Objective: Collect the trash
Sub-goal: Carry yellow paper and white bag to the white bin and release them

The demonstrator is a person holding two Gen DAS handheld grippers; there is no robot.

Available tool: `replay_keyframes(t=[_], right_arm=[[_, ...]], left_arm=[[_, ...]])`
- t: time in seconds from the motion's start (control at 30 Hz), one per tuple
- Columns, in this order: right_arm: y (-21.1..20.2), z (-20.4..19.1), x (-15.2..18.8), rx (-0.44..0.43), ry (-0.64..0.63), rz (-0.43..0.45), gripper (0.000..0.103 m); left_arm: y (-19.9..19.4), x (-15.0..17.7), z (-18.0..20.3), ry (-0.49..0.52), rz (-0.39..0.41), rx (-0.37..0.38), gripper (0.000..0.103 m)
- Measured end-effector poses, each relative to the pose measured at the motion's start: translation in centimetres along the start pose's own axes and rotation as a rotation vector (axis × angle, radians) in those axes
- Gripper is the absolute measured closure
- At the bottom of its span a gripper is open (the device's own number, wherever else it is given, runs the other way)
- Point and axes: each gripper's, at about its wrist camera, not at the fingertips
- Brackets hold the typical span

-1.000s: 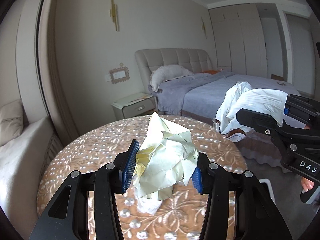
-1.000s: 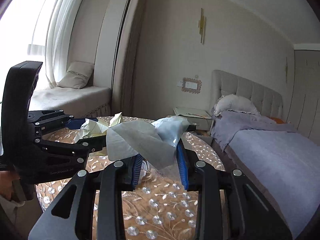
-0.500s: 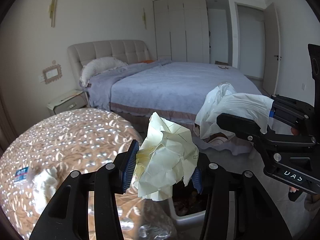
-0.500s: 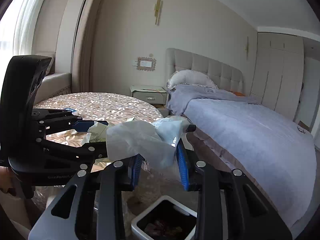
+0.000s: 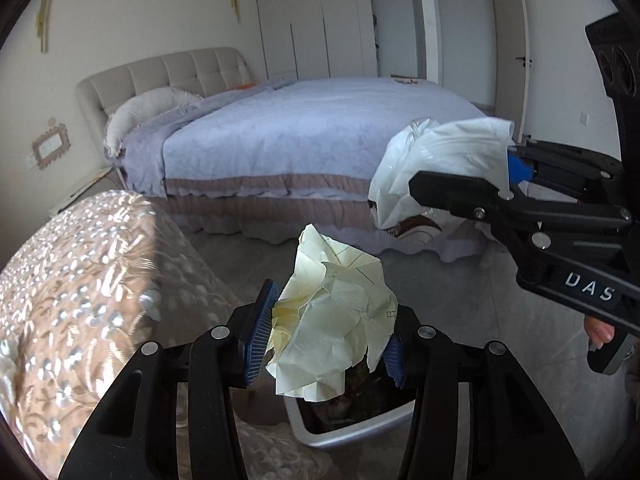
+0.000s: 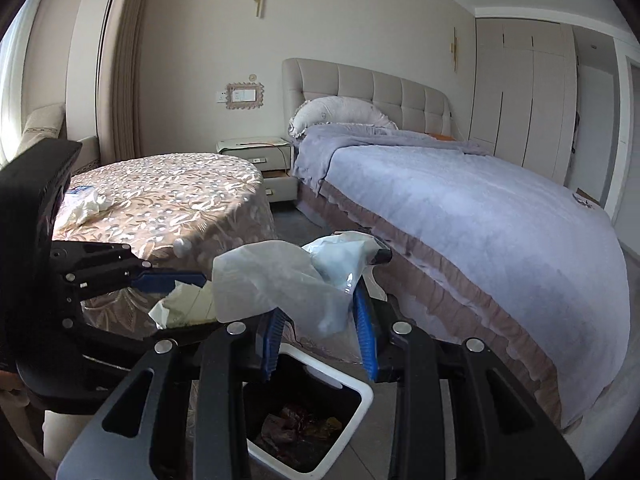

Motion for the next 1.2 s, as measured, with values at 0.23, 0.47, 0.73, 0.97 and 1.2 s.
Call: replay_keyframes(t=[0.23,0.47,0.73,0.97,1.2], right_arm=[[1.7,2.1,1.9,0.006,0.045,-0.038,0.069],[3.7,3.5,3.4,-0.014,0.091,-0.084,0.069],[5.1,4.1,3.7,-0.026,0.098,-0.097,0.069],[7.1,4.8,4.2,-0.047,0.105,-0.096,0.068],[10.8,4.0,7.1,-0.124,0.12,-0.171,0.066]], left_arm=[[4.4,0.6,2.7,0.05,-0.074,0.057,0.054],[8.2,2.0,4.6,0.09,-0.138,0.079,0.005],[8.1,1.9,4.1,0.152,-0.103,-0.026,0.005],[4.9,-0.3,-0.5,0.003,-0.055,-0.114,0.005],[2.1,-1.8,-3.5,-0.147,0.016,-0.092,0.005]])
Point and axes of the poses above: each gripper's, at about its wrist camera, not at the fingertips, and y roughly the way its jaws point, z to its right, x to its underside, and after that the axes turned 13 degrees about -x, right-handed
